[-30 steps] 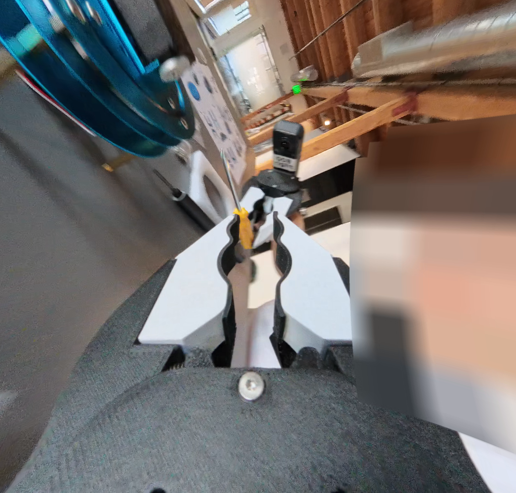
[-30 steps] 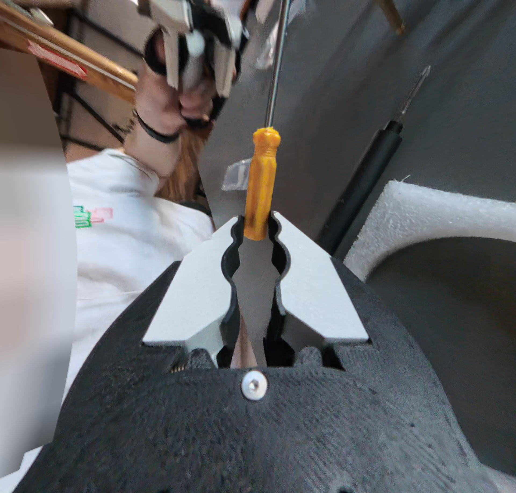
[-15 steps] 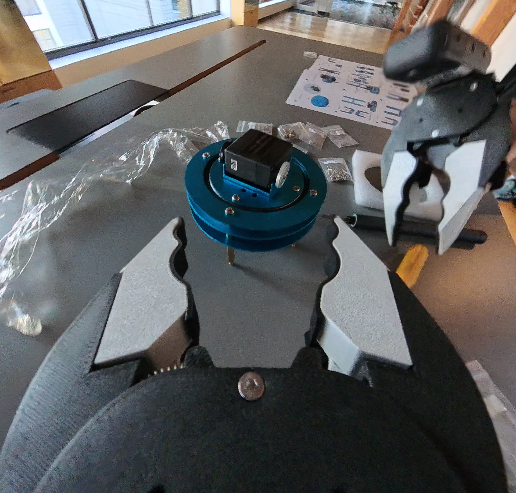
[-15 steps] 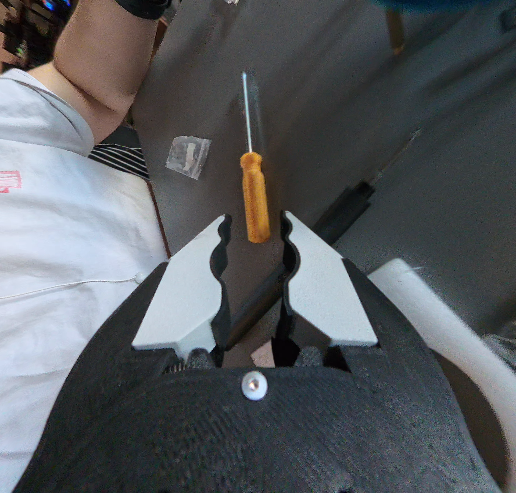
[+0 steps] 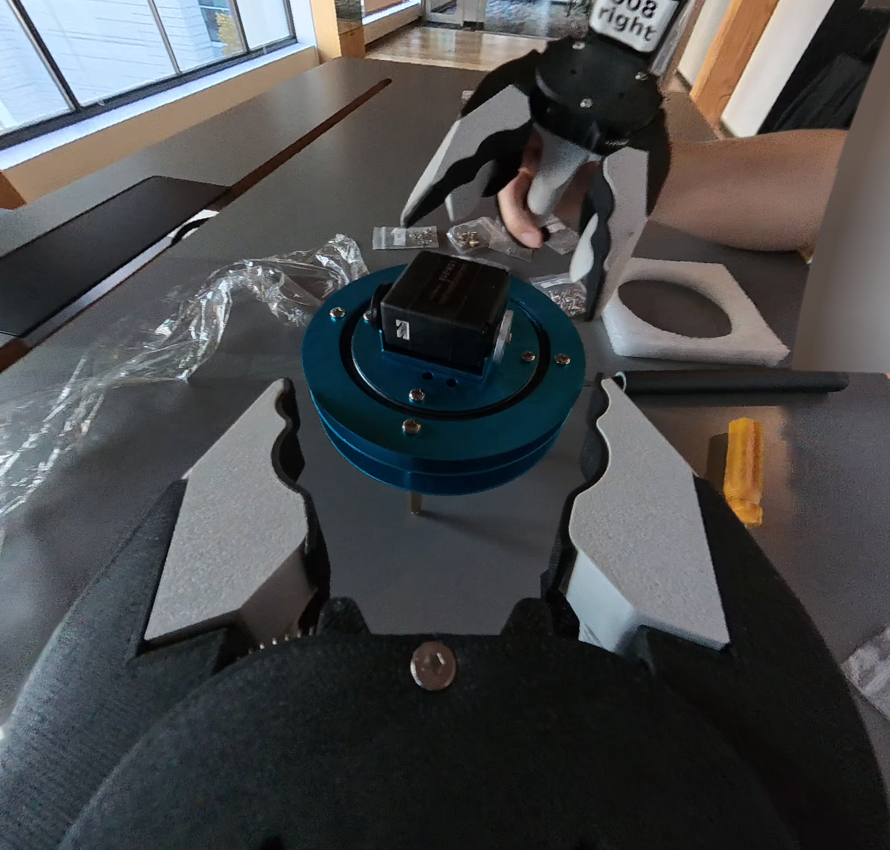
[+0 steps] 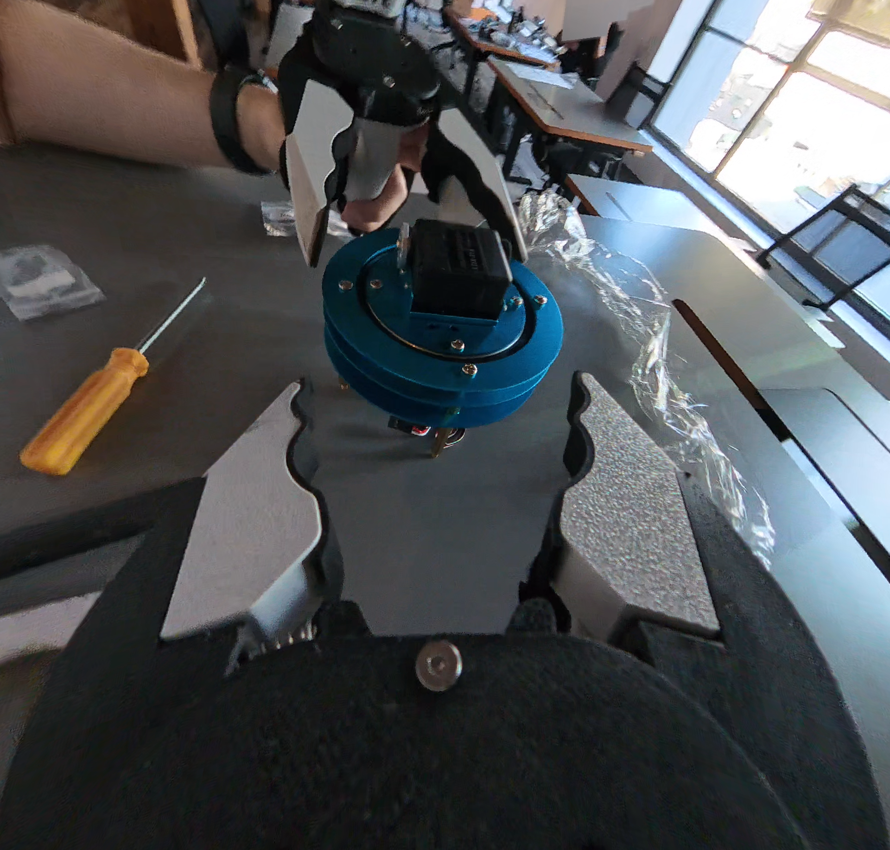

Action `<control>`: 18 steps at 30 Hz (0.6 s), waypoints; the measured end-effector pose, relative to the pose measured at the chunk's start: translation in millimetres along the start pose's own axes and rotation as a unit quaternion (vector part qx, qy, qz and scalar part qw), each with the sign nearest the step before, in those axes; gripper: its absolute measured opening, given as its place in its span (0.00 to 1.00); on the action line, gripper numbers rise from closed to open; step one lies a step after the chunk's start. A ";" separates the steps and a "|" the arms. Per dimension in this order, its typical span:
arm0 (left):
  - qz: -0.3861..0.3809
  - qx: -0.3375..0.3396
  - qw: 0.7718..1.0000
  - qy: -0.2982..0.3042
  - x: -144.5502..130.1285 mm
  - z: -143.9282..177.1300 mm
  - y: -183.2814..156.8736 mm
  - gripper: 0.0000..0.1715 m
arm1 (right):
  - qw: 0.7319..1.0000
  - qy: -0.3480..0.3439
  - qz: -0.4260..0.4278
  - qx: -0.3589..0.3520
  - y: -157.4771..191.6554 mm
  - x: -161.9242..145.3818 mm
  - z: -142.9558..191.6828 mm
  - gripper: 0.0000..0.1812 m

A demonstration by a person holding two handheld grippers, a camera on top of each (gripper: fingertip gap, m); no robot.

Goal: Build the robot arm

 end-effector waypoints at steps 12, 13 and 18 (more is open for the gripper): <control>-0.001 -0.003 1.000 0.005 -10.1 -6.9 -1.3 0.66 | 0.990 -0.049 -0.094 0.095 -5.2 -0.4 -25.9 0.56; 0.000 -0.005 1.000 0.003 -10.1 -6.8 -1.2 0.66 | 0.990 -0.051 -0.098 0.091 -7.1 0.1 -25.9 0.54; 0.002 -0.007 1.000 0.001 -10.0 -6.8 -1.0 0.66 | 0.989 -0.054 -0.101 0.094 -7.7 0.6 -26.7 0.54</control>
Point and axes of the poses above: each gripper's, where its closed fingertips meet, z back along the fingers, x out of its top, y = z × x across the jaws, the point moved 1 cm from there along z, back along the fingers, and after that the axes turned 2 degrees about x, right-handed, at the moved point
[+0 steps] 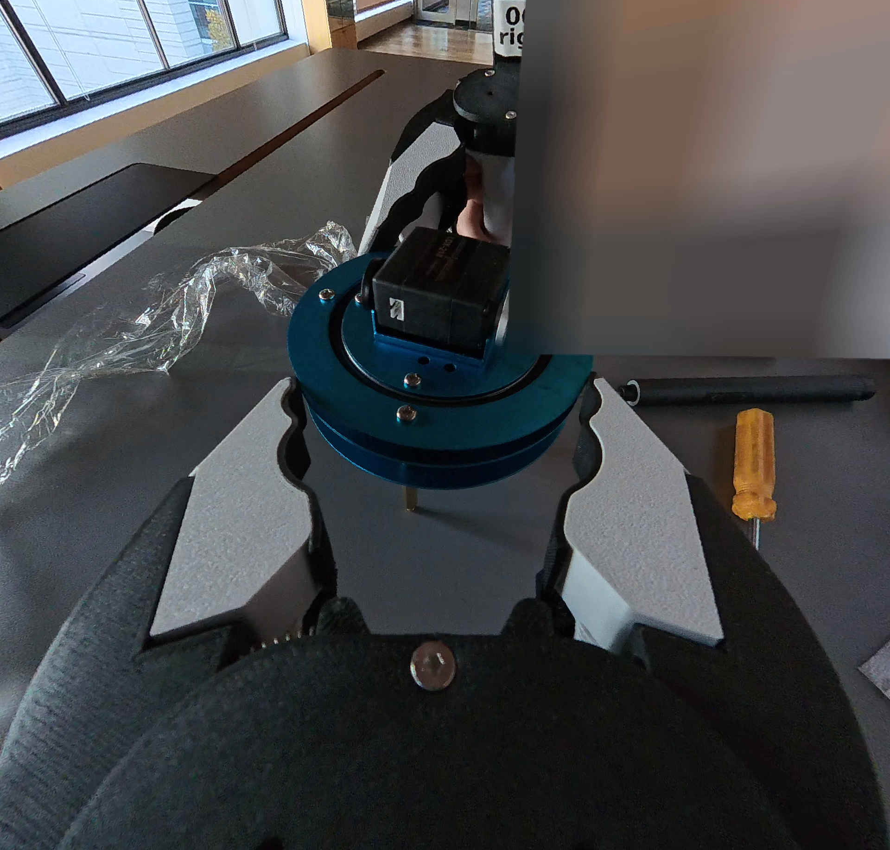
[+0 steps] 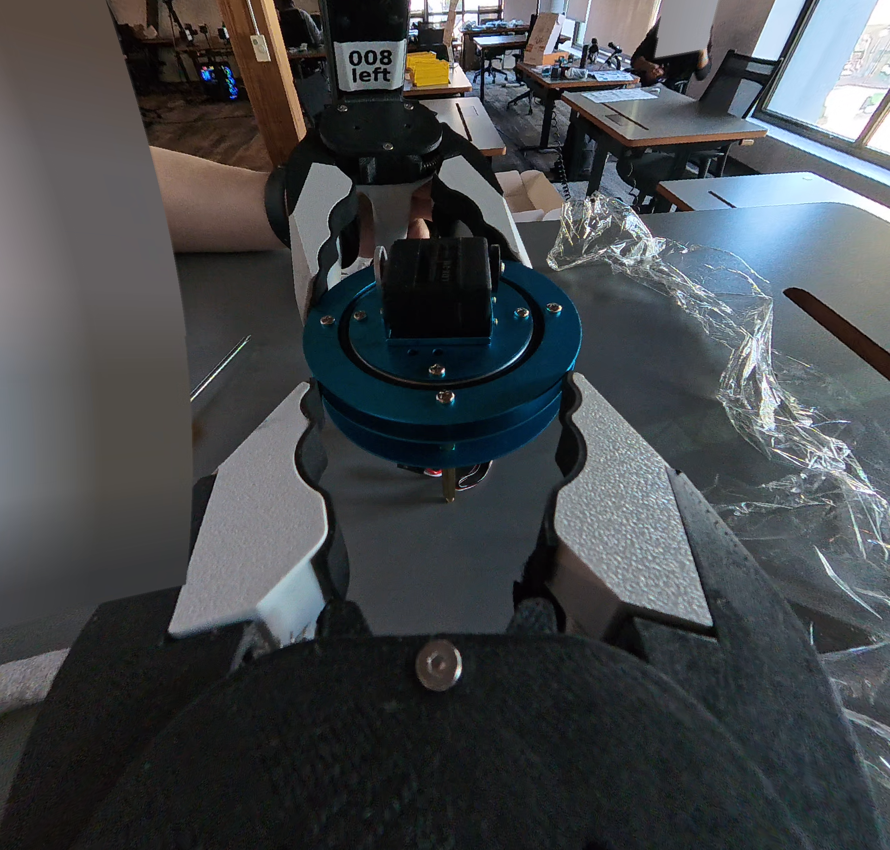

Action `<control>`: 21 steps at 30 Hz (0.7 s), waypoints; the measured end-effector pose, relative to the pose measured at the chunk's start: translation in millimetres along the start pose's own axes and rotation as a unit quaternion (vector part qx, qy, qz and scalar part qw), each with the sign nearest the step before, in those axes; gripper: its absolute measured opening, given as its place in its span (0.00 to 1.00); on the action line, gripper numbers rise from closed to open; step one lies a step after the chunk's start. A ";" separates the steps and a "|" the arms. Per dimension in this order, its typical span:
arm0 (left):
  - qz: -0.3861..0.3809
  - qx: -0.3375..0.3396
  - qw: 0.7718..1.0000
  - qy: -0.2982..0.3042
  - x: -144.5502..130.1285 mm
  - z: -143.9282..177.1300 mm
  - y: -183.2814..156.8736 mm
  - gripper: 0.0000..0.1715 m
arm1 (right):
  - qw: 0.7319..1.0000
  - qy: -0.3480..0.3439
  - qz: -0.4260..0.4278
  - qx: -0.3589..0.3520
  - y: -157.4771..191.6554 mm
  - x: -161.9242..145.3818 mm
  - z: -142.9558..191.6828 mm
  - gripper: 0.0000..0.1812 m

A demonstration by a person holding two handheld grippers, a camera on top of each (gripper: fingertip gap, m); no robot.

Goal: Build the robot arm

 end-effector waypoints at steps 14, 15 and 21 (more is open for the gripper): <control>-0.042 0.029 0.999 0.010 -1.7 3.7 -0.5 0.64 | 1.000 0.009 0.016 0.003 3.0 -1.2 -2.5 0.57; -0.042 0.030 0.999 0.013 -1.7 4.0 -0.6 0.64 | 1.000 0.012 0.021 -0.001 2.3 -1.7 -2.7 0.56; -0.028 0.028 0.999 0.009 -1.6 4.0 -0.8 0.63 | 1.000 0.009 0.016 -0.008 1.5 -0.9 -5.3 0.56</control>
Point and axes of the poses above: each gripper's, where its closed fingertips meet, z back along the fingers, x out of its top, y = z × x across the jaws, the point moved 1 cm from there along z, back along the fingers, and after that the axes turned 2 degrees about x, right-handed, at the moved point
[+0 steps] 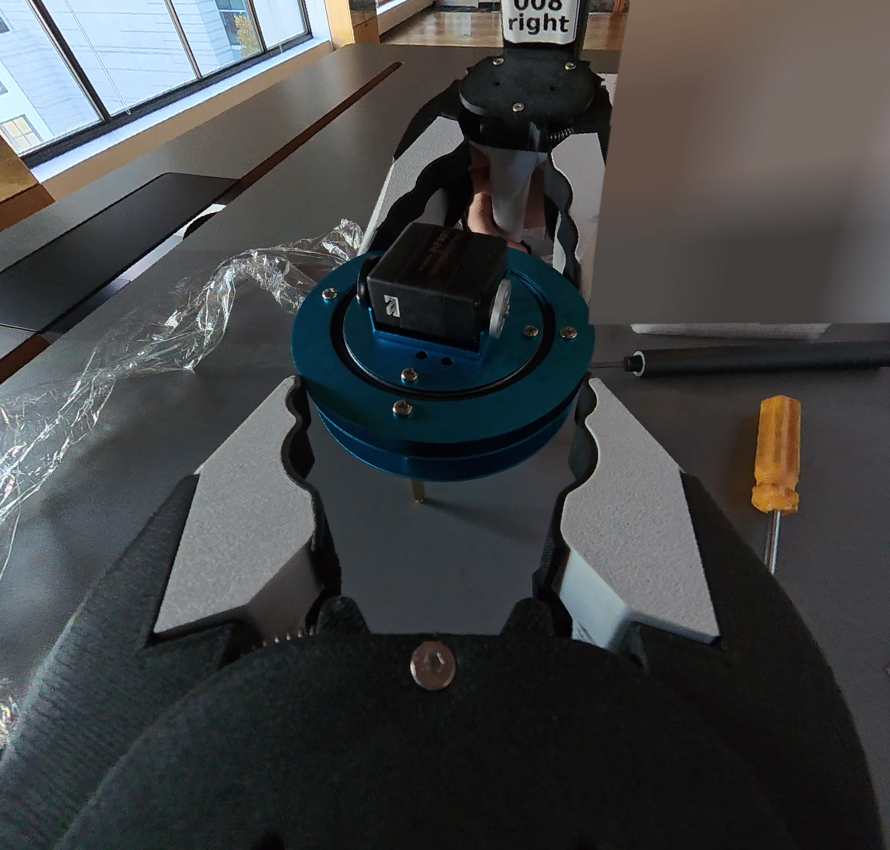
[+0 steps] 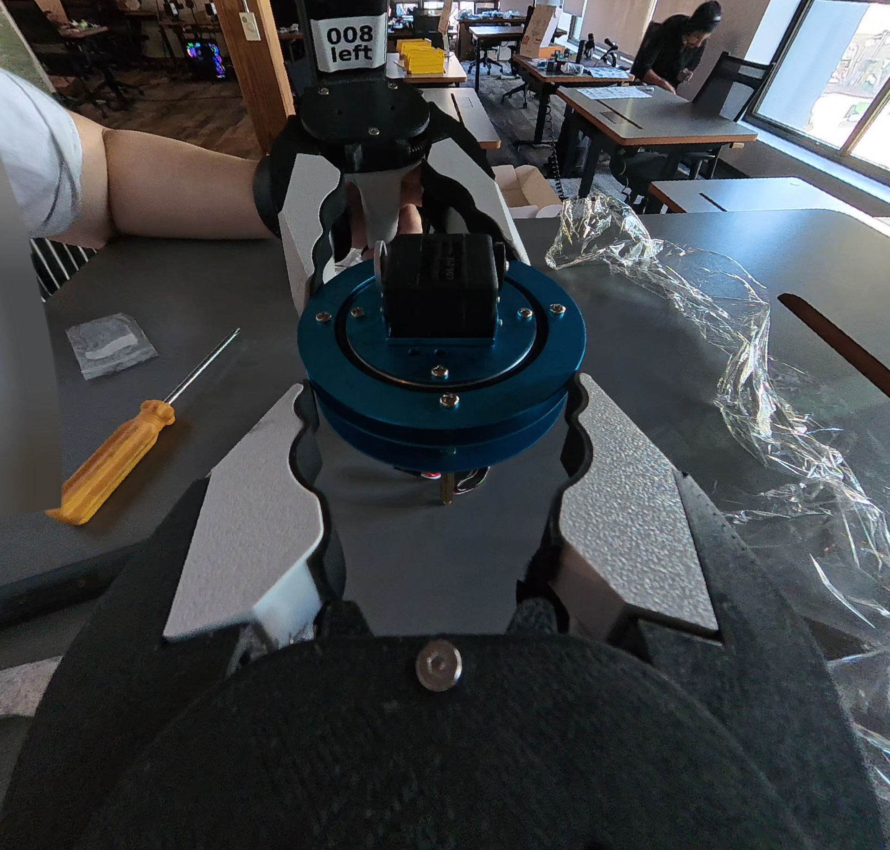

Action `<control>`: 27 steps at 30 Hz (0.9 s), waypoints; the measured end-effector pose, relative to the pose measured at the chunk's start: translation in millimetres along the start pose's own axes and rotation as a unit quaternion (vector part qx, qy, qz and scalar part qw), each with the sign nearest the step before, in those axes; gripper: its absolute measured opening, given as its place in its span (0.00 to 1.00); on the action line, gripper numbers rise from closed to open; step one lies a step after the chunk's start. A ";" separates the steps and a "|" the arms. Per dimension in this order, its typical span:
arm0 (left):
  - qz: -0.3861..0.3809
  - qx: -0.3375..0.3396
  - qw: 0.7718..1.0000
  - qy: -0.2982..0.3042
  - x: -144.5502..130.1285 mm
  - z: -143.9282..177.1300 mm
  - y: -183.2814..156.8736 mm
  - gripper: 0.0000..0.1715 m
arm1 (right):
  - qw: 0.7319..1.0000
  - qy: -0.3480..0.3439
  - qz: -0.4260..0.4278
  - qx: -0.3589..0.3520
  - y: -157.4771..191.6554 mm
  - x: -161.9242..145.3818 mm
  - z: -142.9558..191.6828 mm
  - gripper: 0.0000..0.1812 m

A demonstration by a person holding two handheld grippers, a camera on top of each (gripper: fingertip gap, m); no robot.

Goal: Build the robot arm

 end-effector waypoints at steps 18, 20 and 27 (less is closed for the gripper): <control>0.167 -0.057 0.984 -0.031 9.1 -5.0 13.2 0.64 | 0.989 -0.067 -0.133 0.015 -17.0 19.5 1.9 0.59; 0.172 -0.061 0.983 -0.026 7.3 -7.4 12.7 0.63 | 0.991 -0.066 -0.114 0.016 -16.5 19.2 2.0 0.62; 0.202 -0.078 0.976 -0.031 7.3 -7.6 15.5 0.64 | 0.999 0.000 -0.009 -0.031 -19.3 4.7 -4.5 0.64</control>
Point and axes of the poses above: each gripper's, where its closed fingertips meet, z back along the fingers, x out of its top, y = z × x across the jaws, the point moved 1 cm from there along z, back along the fingers, and after that the axes turned 2 degrees about x, right-handed, at the moved point
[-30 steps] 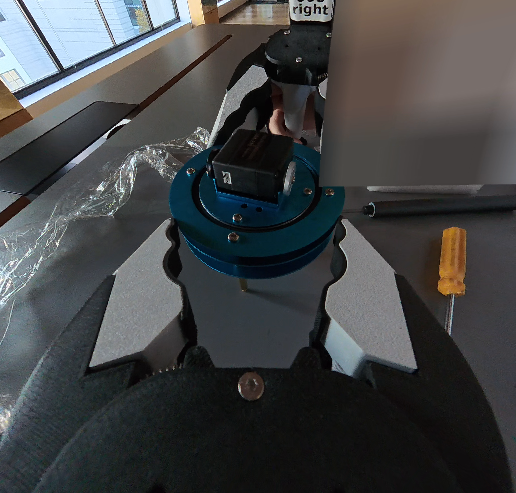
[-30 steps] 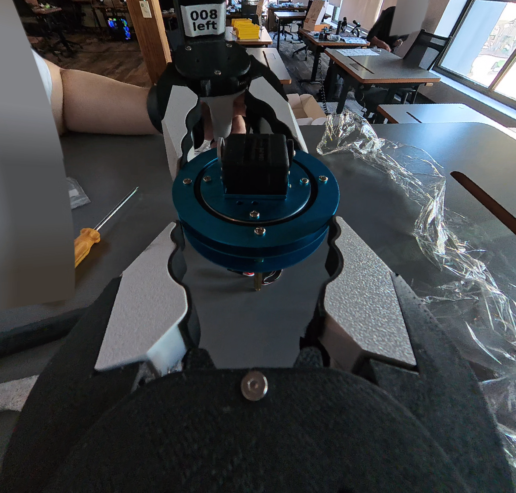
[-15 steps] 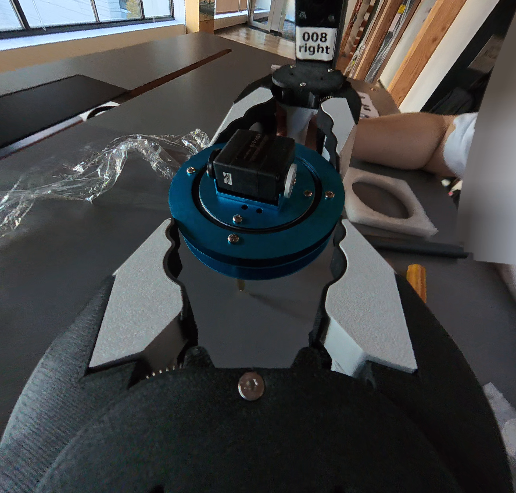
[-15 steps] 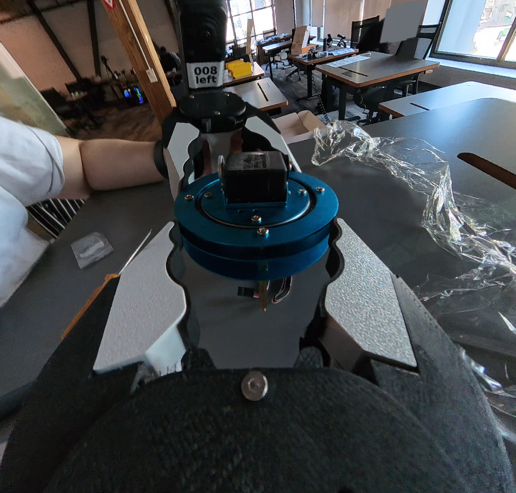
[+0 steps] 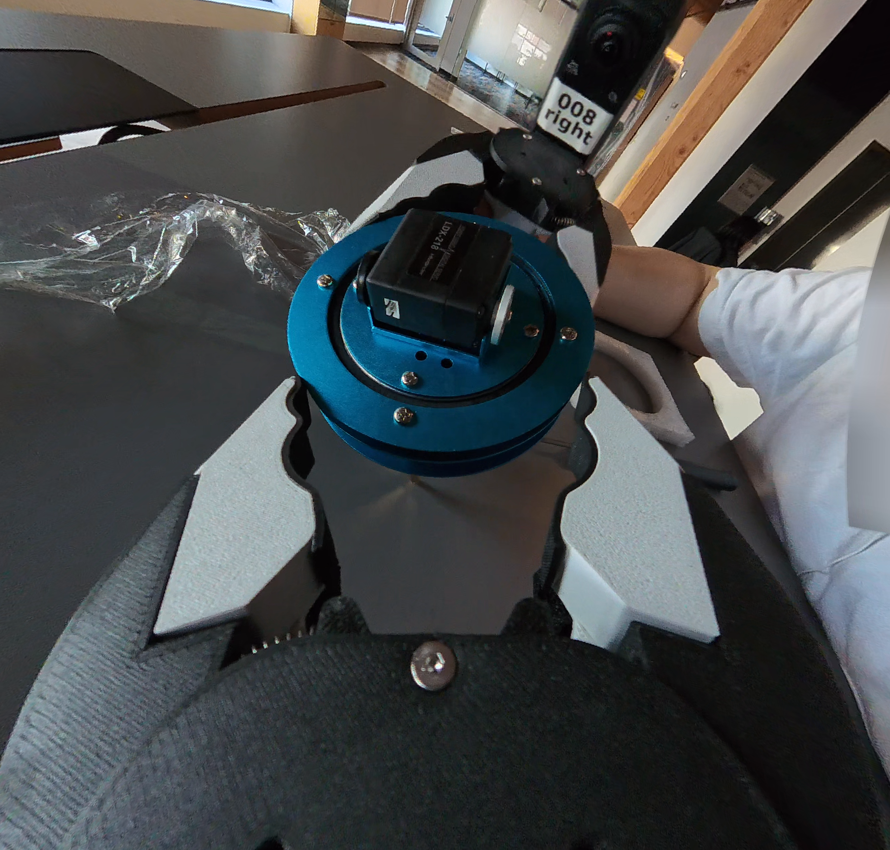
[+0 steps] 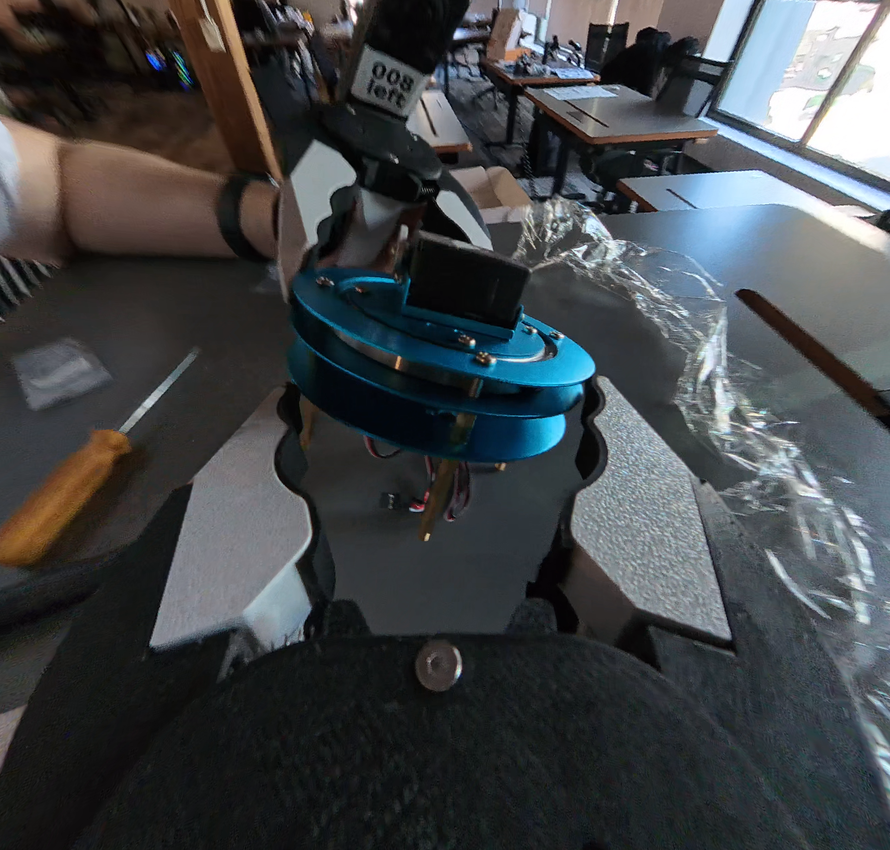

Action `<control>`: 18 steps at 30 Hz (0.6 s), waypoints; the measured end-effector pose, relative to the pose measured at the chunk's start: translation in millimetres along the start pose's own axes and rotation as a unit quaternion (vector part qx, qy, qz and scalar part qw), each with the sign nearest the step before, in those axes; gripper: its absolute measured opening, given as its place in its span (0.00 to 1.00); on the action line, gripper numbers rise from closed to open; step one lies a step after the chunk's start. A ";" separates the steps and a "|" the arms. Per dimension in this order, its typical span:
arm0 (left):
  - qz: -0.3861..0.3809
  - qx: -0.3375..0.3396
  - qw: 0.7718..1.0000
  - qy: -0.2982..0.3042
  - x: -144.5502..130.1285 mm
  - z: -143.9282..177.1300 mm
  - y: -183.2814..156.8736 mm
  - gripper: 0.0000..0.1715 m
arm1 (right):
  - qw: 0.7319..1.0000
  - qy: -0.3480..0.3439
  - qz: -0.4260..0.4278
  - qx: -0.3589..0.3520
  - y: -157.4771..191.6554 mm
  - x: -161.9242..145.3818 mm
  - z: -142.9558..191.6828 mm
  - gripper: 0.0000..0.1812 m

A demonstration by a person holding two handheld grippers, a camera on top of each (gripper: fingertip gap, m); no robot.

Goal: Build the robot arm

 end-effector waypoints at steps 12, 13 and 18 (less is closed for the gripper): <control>0.011 -0.020 1.000 -0.005 1.8 0.5 -1.8 0.63 | 0.942 0.047 0.310 -0.122 1.7 9.0 10.6 0.30; 0.011 -0.022 1.000 -0.004 1.7 0.4 -2.7 0.63 | 0.934 0.055 0.330 -0.127 3.3 9.1 10.6 0.30; 0.074 -0.063 0.995 0.012 -1.9 -1.2 -9.4 0.64 | 0.936 0.074 0.327 -0.112 11.8 14.2 10.6 0.28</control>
Point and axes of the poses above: each gripper's, where its closed fingertips meet, z back along the fingers, x out of its top, y = z × x across the jaws, the point moved 1 cm from there along z, back along the fingers, and after that the axes turned 2 degrees about x, right-handed, at the moved point
